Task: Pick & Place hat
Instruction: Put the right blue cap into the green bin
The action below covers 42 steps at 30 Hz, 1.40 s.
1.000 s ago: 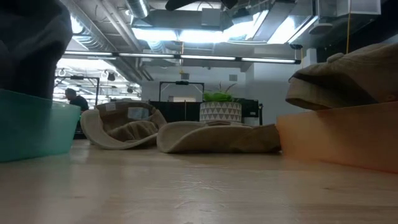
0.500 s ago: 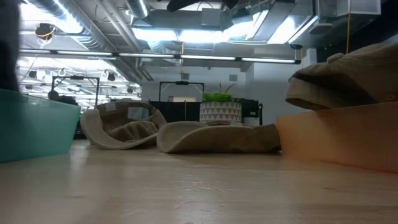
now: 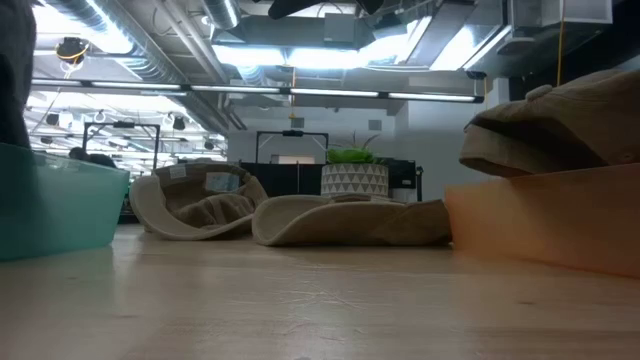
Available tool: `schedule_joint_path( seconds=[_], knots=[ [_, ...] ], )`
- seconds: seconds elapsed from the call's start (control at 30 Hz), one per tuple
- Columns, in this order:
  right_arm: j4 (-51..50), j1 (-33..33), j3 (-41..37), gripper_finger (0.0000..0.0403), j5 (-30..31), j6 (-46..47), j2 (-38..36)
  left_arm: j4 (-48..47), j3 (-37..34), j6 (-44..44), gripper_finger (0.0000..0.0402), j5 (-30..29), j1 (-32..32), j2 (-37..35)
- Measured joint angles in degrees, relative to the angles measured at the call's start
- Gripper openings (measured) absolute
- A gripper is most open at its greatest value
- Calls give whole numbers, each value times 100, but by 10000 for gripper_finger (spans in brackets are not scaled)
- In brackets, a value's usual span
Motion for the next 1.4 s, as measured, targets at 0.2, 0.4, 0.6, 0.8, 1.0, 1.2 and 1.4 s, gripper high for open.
schedule_joint_path(
  seconds=[0.2, 0.4, 0.6, 0.8, 1.0, 1.2, 1.4],
  knots=[
    [-26, 0, 0, 133, 0, 1, 0, 1, -244, -118, 153, 74, 120, 0],
    [-171, 0, -2, 133, 0, 46, 0, -81, -36, 577, 177, 23, 146, 0],
    [-172, 0, -2, 133, 9, 46, 0, 13, 889, 910, 170, -128, 142, -11],
    [-172, 0, -2, 133, 149, 45, 0, -22, 1332, 1701, 158, -1480, 146, -15],
    [-172, 0, -2, 133, 149, 45, 0, -468, 1244, 1802, 129, -1614, 855, 28],
    [-172, -2, -2, 133, 149, 44, 0, -107, 595, 1913, 97, -487, 1740, 61],
    [-181, -2, -2, 133, 149, 22, 0, 611, 40, 2357, 57, 695, 2203, 59]
  ],
)
